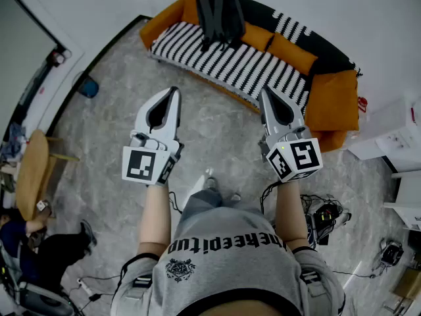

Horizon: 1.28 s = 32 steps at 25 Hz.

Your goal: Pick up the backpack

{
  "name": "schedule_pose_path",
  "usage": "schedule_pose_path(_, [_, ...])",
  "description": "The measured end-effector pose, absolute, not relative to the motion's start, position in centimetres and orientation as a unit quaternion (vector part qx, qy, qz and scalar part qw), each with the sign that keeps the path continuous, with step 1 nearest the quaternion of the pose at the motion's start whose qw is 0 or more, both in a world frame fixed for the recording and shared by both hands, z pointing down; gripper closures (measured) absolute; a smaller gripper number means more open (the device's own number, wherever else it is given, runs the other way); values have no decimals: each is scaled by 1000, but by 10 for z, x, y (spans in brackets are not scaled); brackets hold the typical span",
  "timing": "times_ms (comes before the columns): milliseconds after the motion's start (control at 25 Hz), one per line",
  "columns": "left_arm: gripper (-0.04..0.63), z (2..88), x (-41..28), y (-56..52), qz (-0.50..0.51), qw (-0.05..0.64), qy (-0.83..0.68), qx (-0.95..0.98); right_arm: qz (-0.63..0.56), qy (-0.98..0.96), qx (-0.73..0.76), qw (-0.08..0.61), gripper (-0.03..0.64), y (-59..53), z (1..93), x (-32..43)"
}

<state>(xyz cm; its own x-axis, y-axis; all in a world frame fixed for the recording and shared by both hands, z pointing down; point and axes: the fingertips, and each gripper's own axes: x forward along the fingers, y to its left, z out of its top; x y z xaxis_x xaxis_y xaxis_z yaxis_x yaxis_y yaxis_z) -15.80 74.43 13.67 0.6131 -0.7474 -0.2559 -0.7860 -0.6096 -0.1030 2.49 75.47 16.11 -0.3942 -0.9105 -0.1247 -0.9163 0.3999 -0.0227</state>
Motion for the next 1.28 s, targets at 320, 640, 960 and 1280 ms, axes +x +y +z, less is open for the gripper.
schedule_pose_path(320, [580,135,-169,733,96,102,426,-894,27,833,-550,54,615,745,160,12])
schedule_pose_path(640, [580,139,-176,718,99,101,420,-897,25,826,-560,56,615,732,165,7])
schedule_pose_path(960, [580,140,-192,690,99,95,414,-900,26,823,-562,73,614,713,161,-5])
schedule_pose_path(1280, [580,150,-199,670,94,82,408,-905,26,813,-577,72,614,704,167,-4])
